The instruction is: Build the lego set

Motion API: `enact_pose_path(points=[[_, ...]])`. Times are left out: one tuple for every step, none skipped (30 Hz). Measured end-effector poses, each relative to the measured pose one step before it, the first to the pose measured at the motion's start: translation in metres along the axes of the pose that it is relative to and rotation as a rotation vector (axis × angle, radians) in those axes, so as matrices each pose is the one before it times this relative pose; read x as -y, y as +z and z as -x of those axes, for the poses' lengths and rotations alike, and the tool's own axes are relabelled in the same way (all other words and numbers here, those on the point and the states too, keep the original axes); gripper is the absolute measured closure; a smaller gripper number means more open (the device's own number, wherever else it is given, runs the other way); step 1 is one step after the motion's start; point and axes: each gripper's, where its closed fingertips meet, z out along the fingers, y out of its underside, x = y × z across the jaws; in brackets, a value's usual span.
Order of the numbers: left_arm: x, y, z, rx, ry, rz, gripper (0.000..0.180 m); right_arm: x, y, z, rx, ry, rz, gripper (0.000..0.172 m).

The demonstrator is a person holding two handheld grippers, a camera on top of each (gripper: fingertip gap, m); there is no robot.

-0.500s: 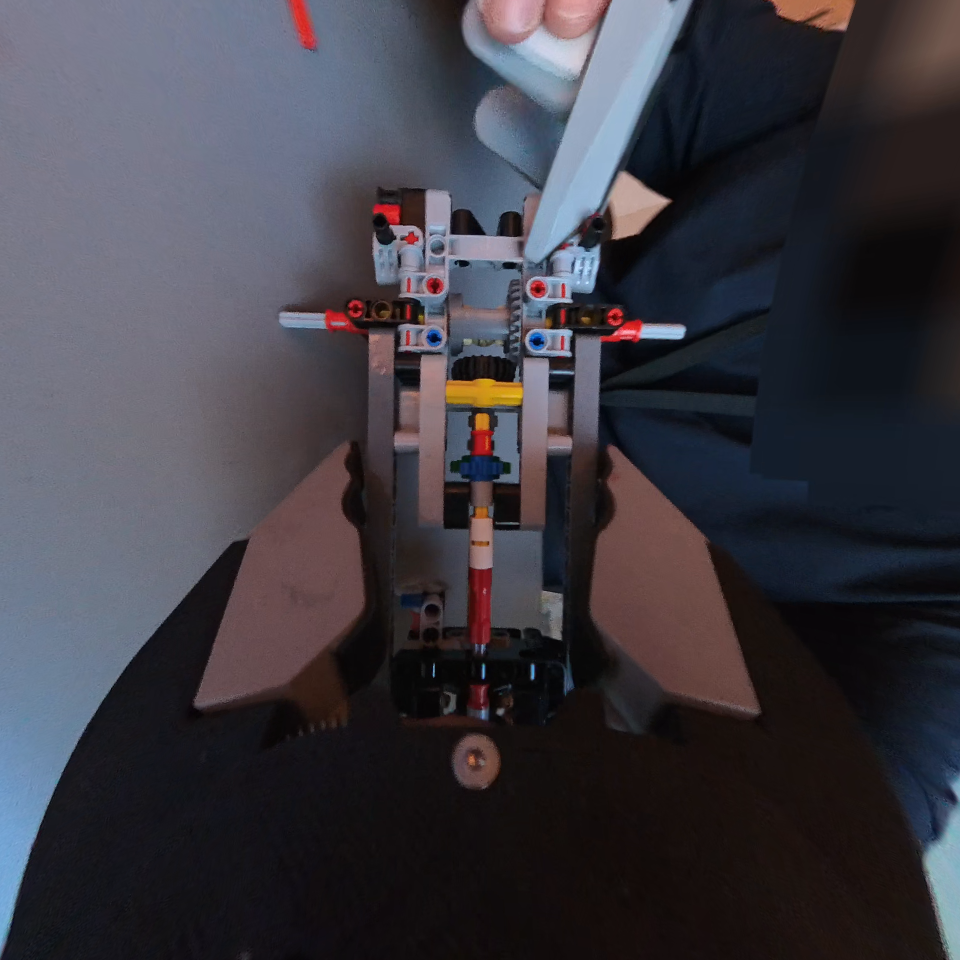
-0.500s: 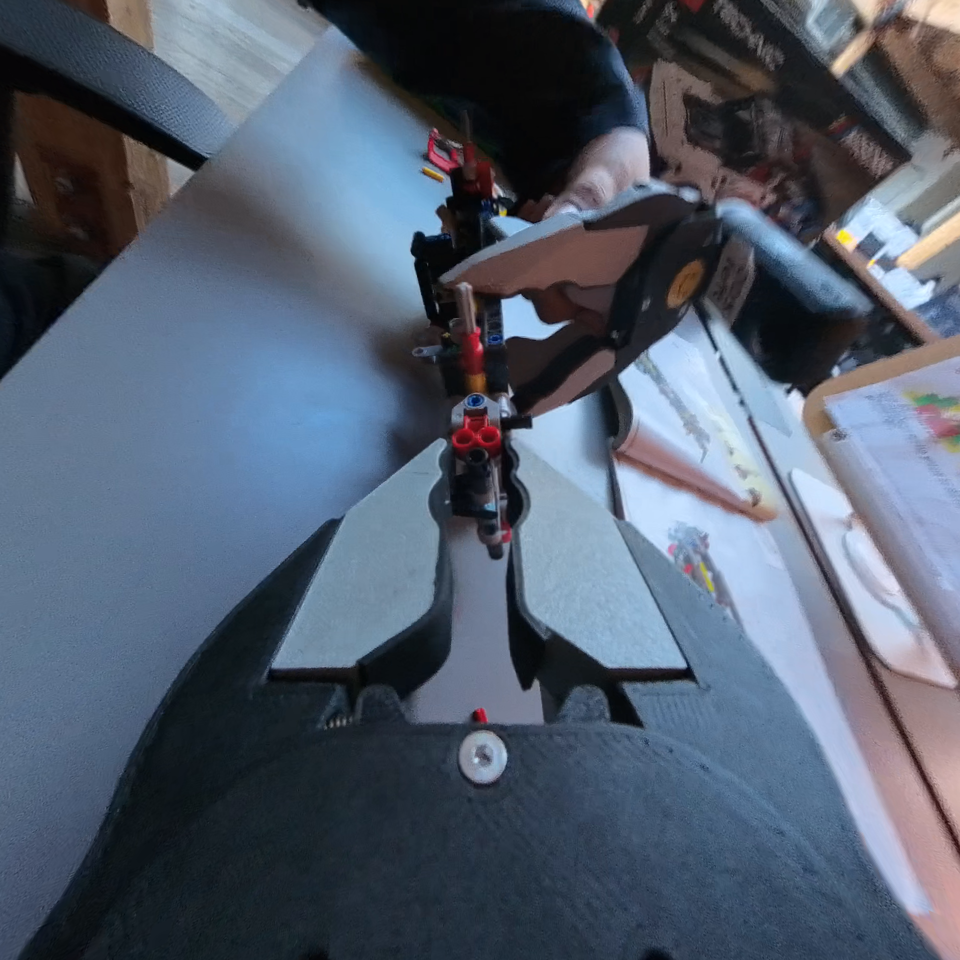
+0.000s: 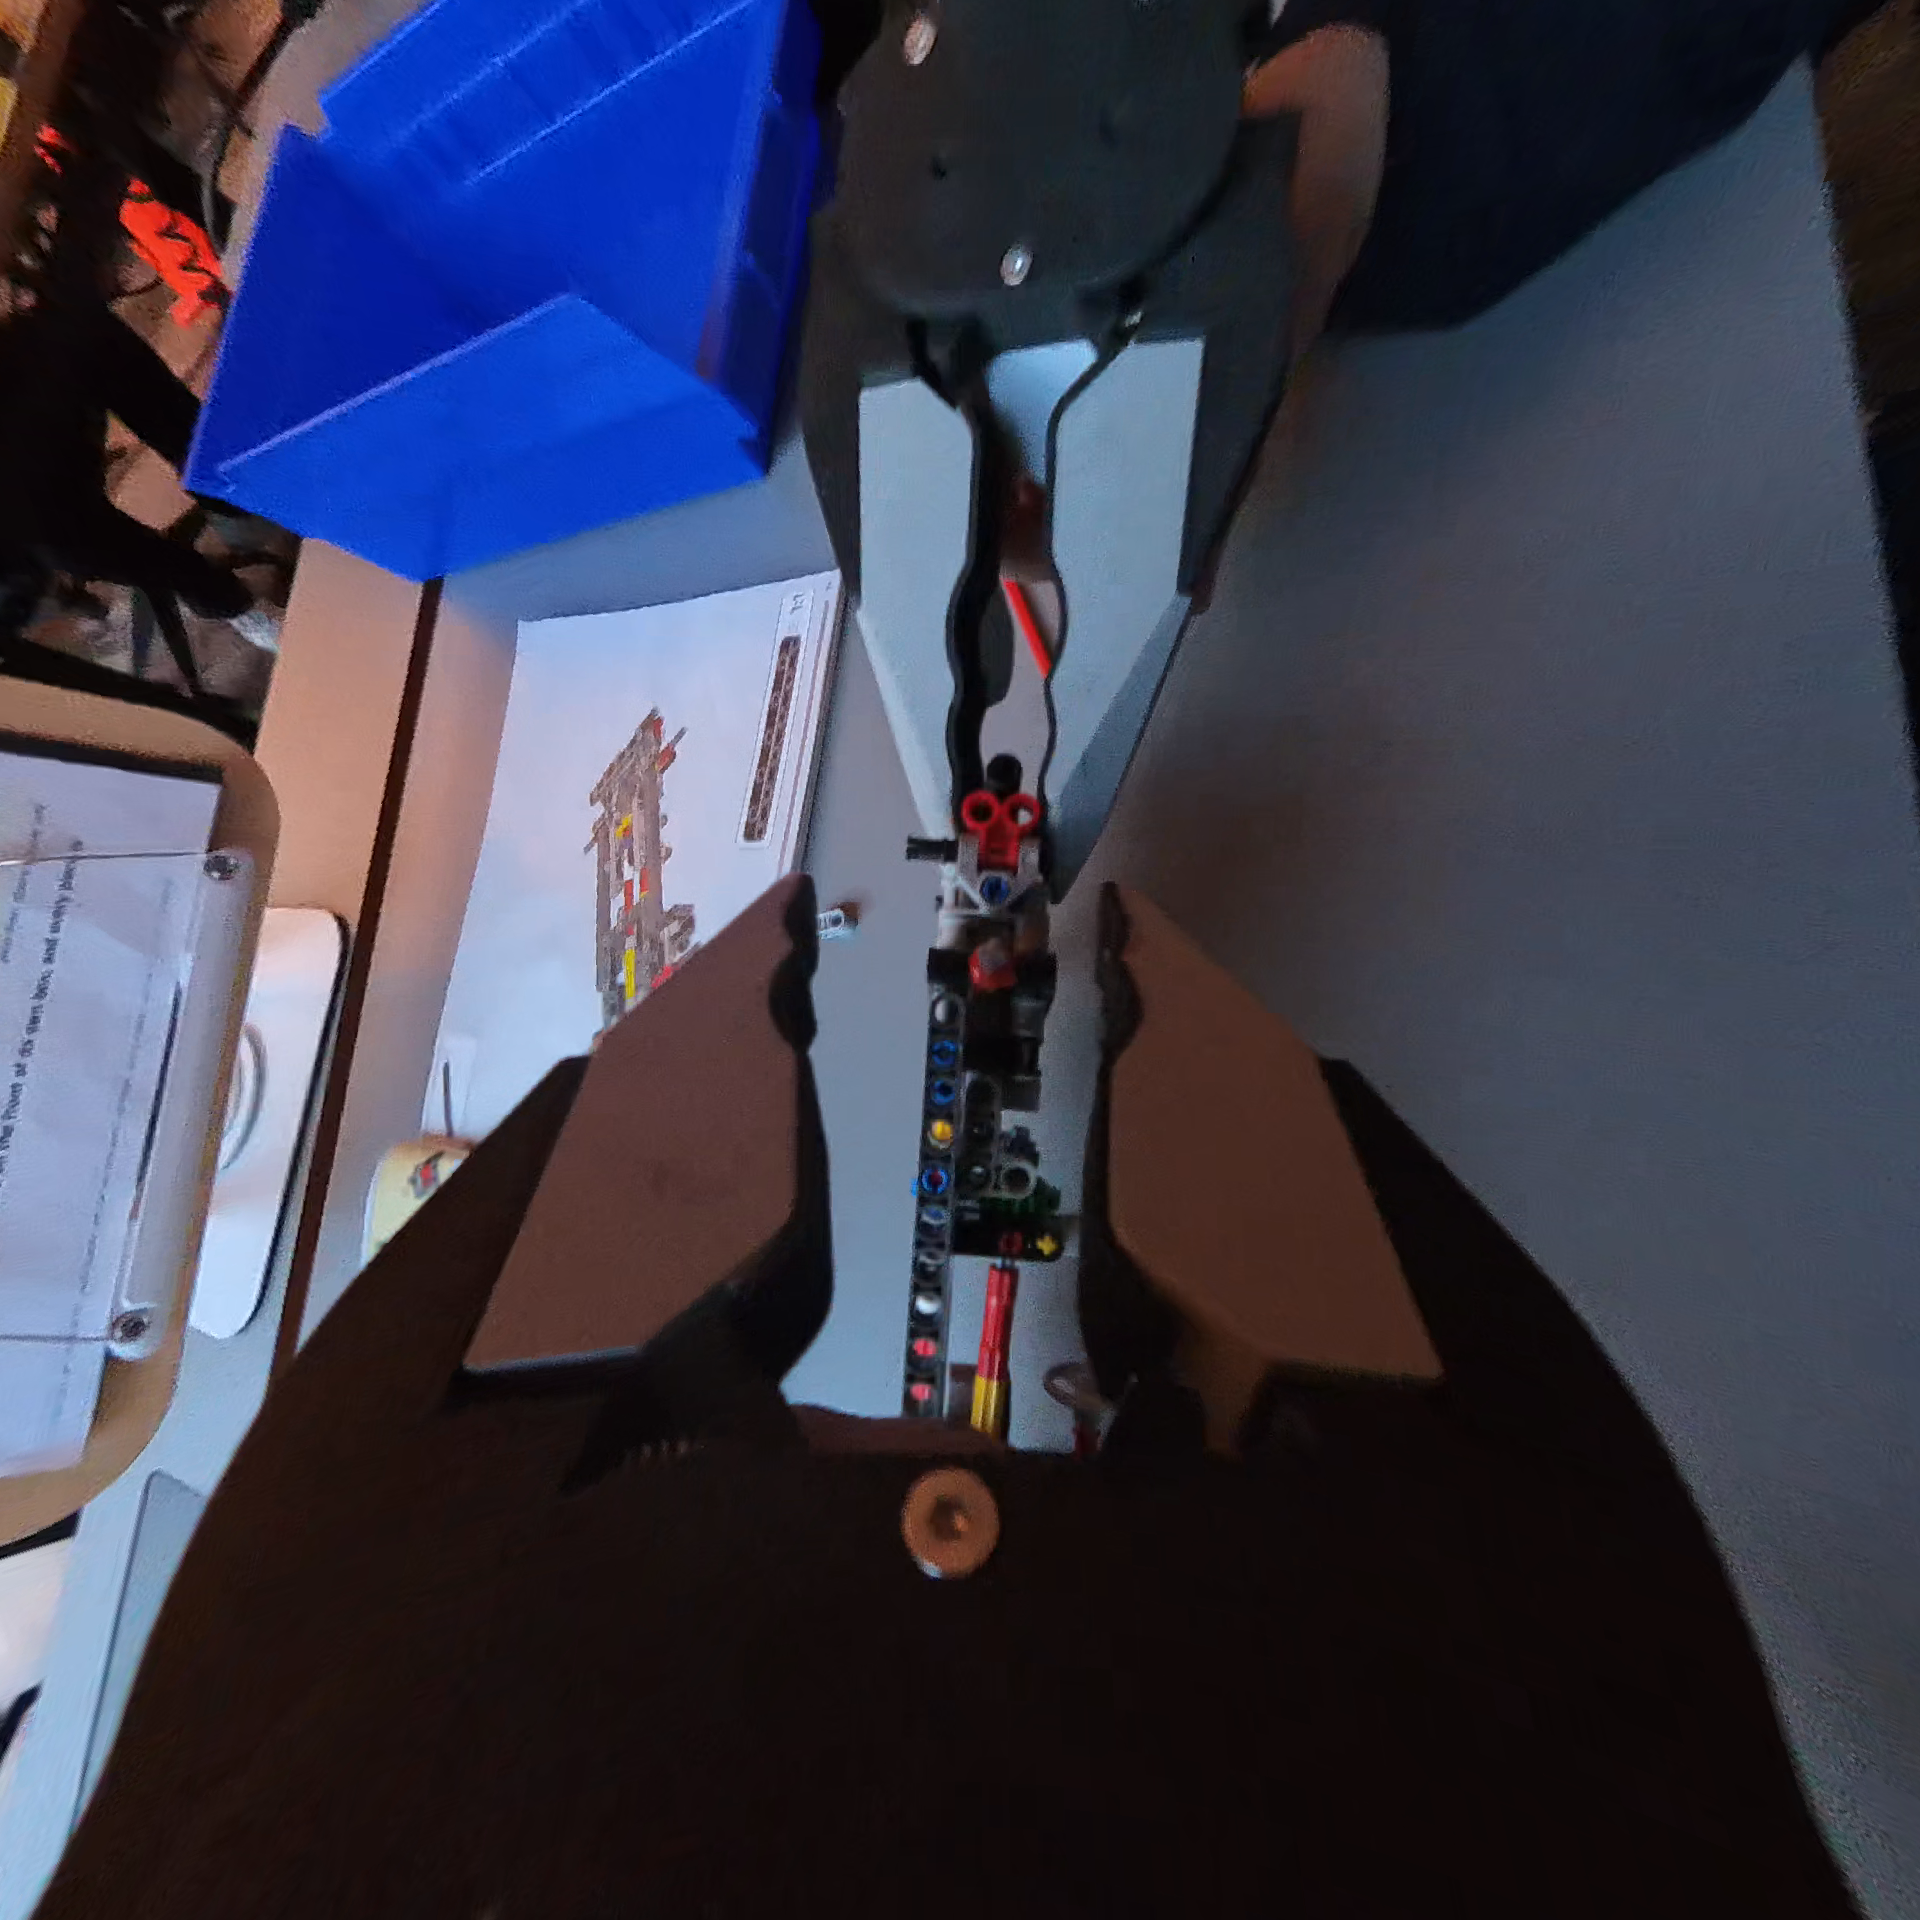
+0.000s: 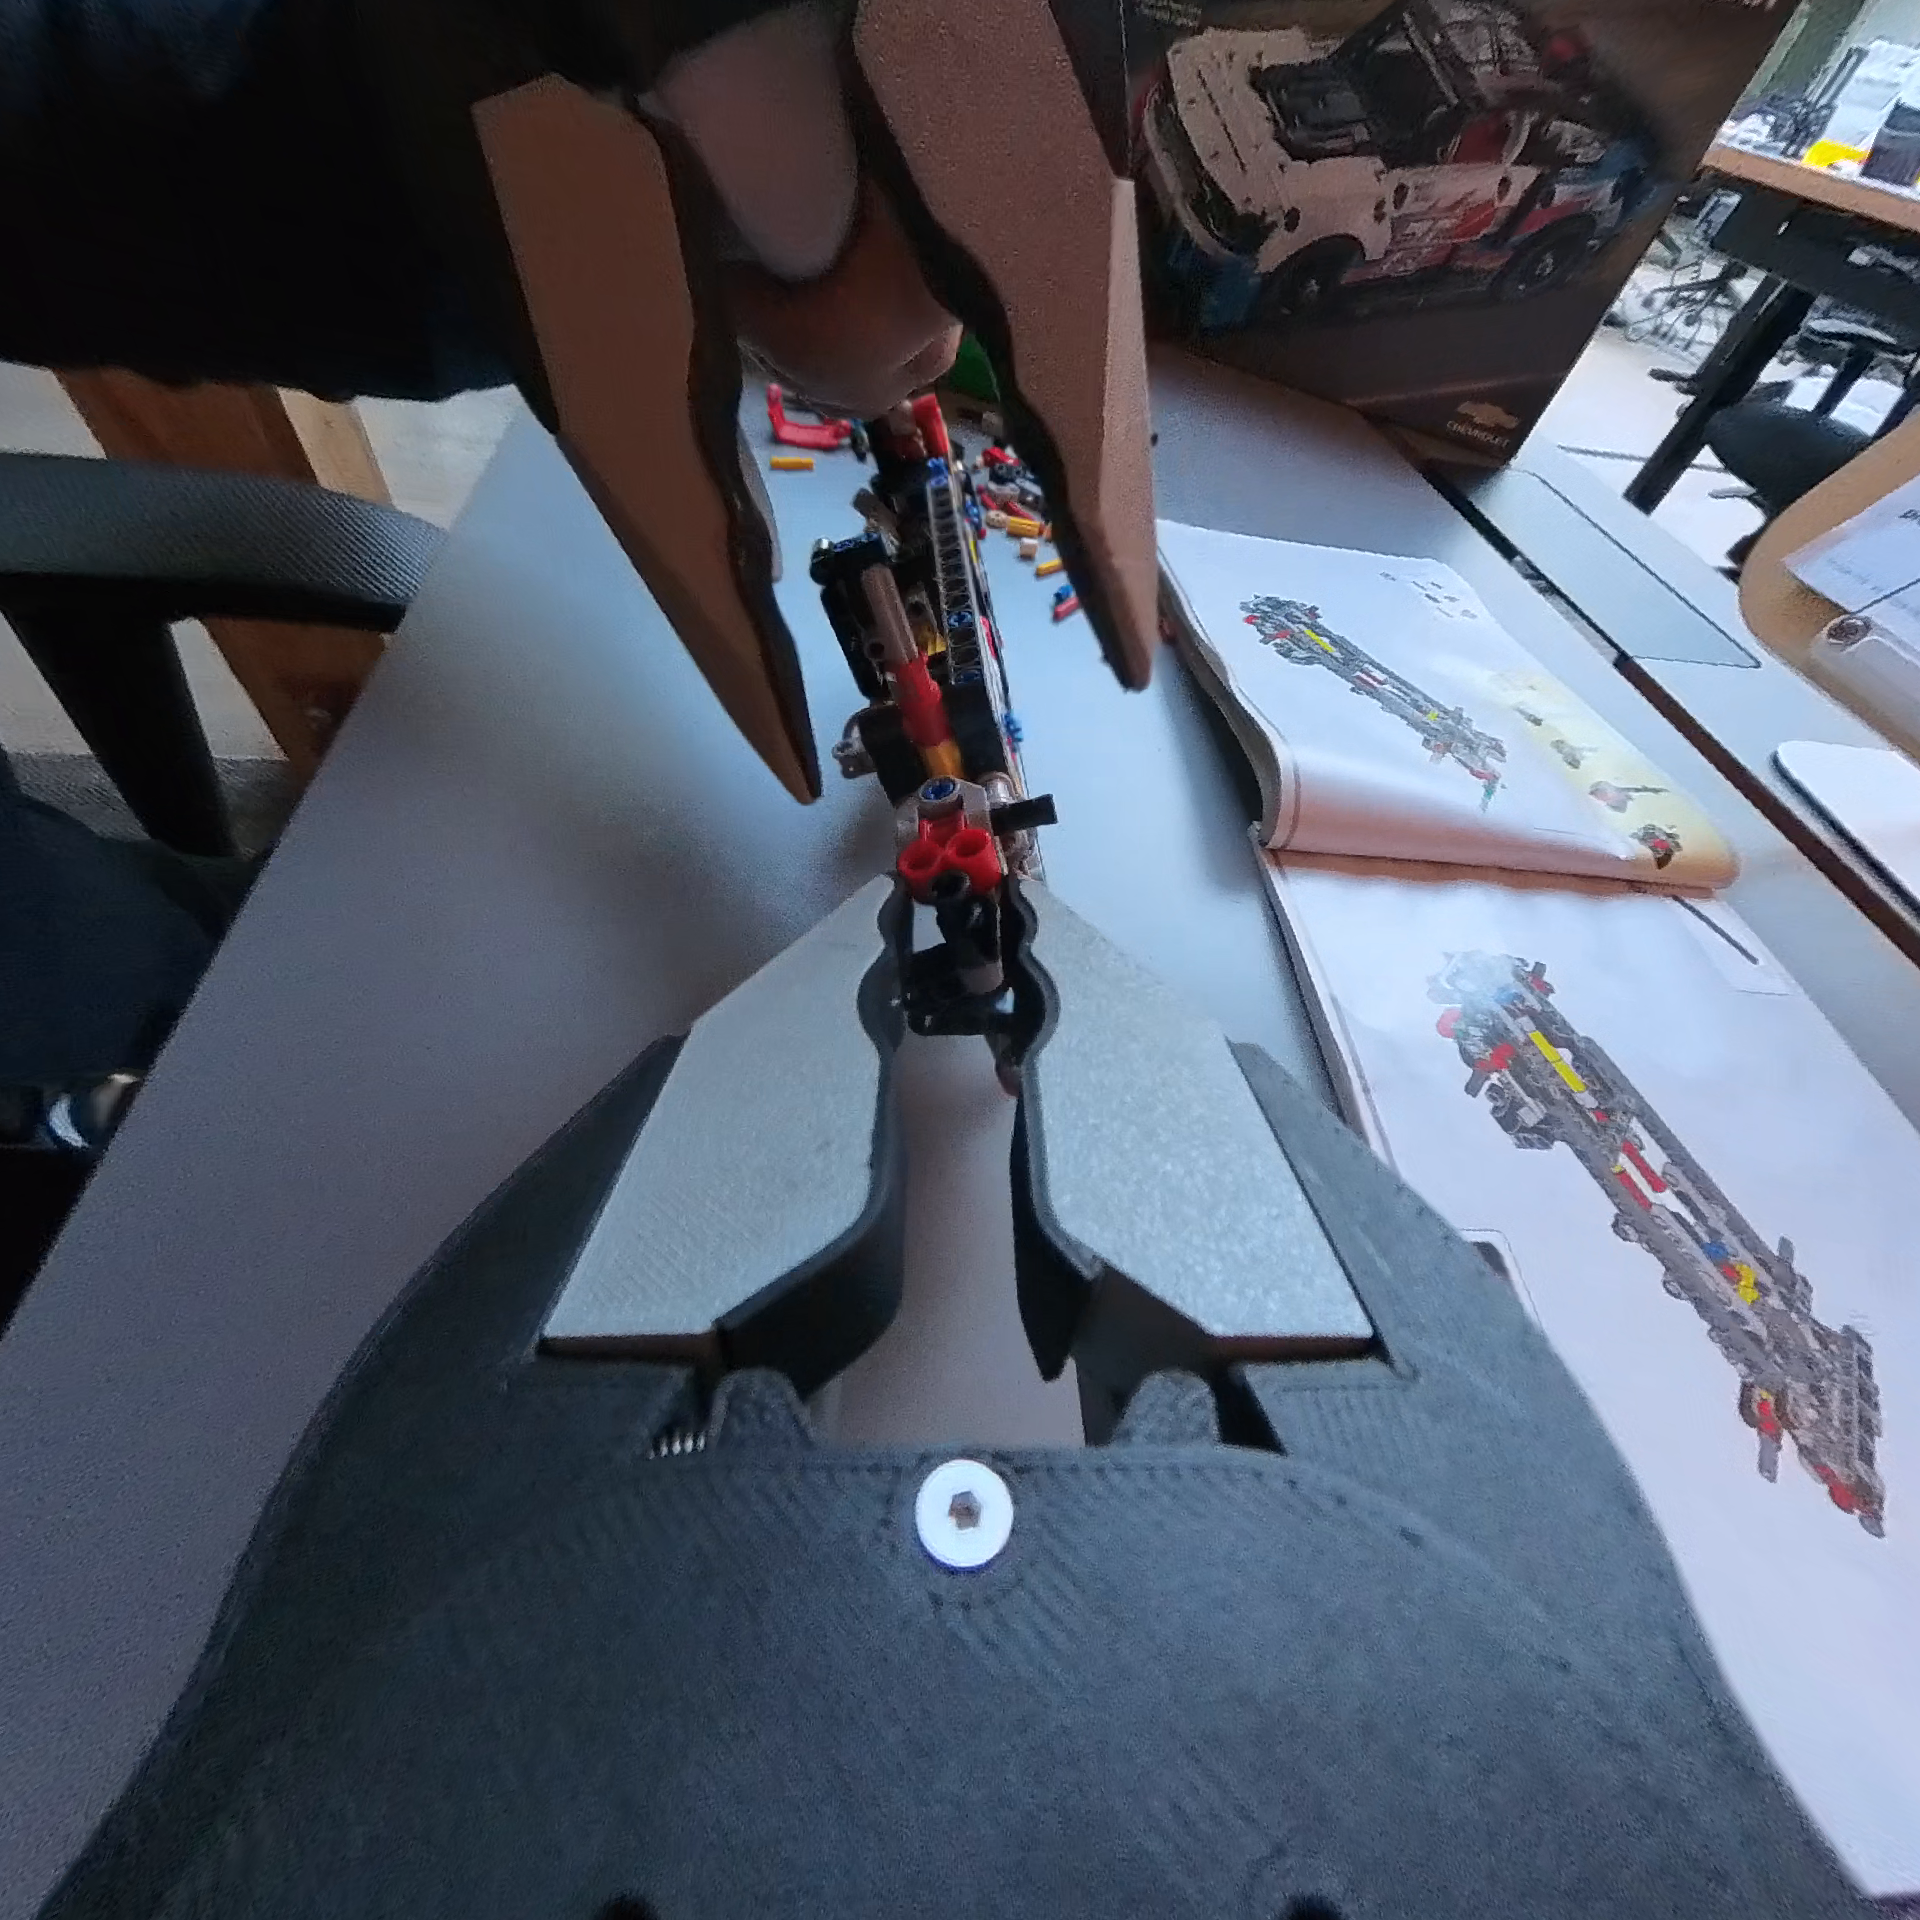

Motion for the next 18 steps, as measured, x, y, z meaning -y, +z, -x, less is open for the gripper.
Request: enact_pose_path(points=[[0.00188, 0.00004, 0.00237, -0.0064, -0.0132, 0.0106, 0.135, 0.00289, -0.0013, 0.00128, 0.0064, 0.005, -0.0119, 0.158], [-0.00171, 0.00115, 0.00414, 0.0035, -0.0022, 0.0235, 0.141, 0.00337, -0.00169, 0.00147, 0.0051, 0.0003, -0.0151, 0.158], [-0.0019, 0.00179, 0.00127, -0.0096, 0.0096, 0.0122, 0.142, 0.00192, -0.00161, 0.00006, -0.0017, 0.0018, -0.0067, 0.158], [0.00114, 0.00118, -0.00099, -0.0222, -0.0004, -0.0097, 0.144, -0.00037, -0.00108, -0.00046, -0.0021, -0.0002, 0.0047, 0.158], [0.00119, 0.00129, -0.00199, -0.0278, -0.0073, -0.0067, 0.146, 0.00029, -0.00119, 0.00029, 0.0032, -0.0009, -0.002, 0.158], [0.001, 0.0014, -0.0028, -0.0305, -0.0023, -0.0056, 0.146, 0.00098, -0.00096, 0.00061, 0.0056, 0.0021, -0.0066, 0.158], [0.00106, 0.00158, -0.00237, -0.0258, 0.0046, -0.0067, 0.147, 0.00145, -0.00093, 0.00103, 0.0094, 0.0079, -0.0073, 0.158], [0.00105, 0.00195, -0.00159, -0.0205, 0.003, -0.006, 0.146, 0.00144, -0.00073, 0.00089, 0.0133, 0.014, -0.0076, 0.158], [0.00135, 0.00139, -0.00142, -0.0214, 0.0006, -0.0065, 0.148, -0.00085, -0.00073, -0.00052, 0.0072, 0.0166, 0.0049, 0.158], [0.00195, 0.00092, -0.00014, -0.0145, -0.0013, -0.0098, 0.15, -0.0001, -0.00098, -0.00054, 0.0097, 0.0183, -0.0035, 0.159], [0.00162, 0.00061, -0.00089, -0.0219, -0.003, -0.0074, 0.154, 0.00021, -0.00135, -0.00032, 0.0148, 0.0285, -0.0058, 0.158], [0.00099, 0.00055, 0.00103, -0.0109, -0.003, -0.0032, 0.154, 0.00019, -0.00135, -0.00042, 0.0156, 0.0294, -0.0062, 0.158], [0.00074, 0.0006, 0.00141, -0.008, -0.0046, -0.0032, 0.154, 0.00018, -0.00118, -0.00093, 0.0083, 0.0204, -0.0064, 0.158], [0.00036, 0.00079, 0.00168, -0.0074, -0.0099, -0.0018, 0.154, 0.00011, -0.00105, -0.00191, -0.0049, 0.0084, -0.0045, 0.158], [0.00018, 0.00074, 0.00238, -0.003, -0.0127, -0.0006, 0.154, 0.00004, -0.00079, -0.0025, -0.0168, -0.0082, -0.0011, 0.157], [-0.00023, 0.00077, 0.0014, -0.0082, -0.0139, -0.0009, 0.155, -0.00018, -0.00087, -0.0017, -0.0196, -0.0245, 0.0049, 0.157], [-0.00054, 0.00064, 0.00155, -0.0074, -0.0129, -0.0016, 0.155, 0.00008, -0.0013, -0.00239, -0.0314, -0.0367, 0.0085, 0.157], [-0.00089, 0.00049, 0.00128, -0.0081, -0.015, -0.0019, 0.156, 0.00177, -0.00215, -0.00282, -0.0401, -0.0448, 0.0, 0.155]])
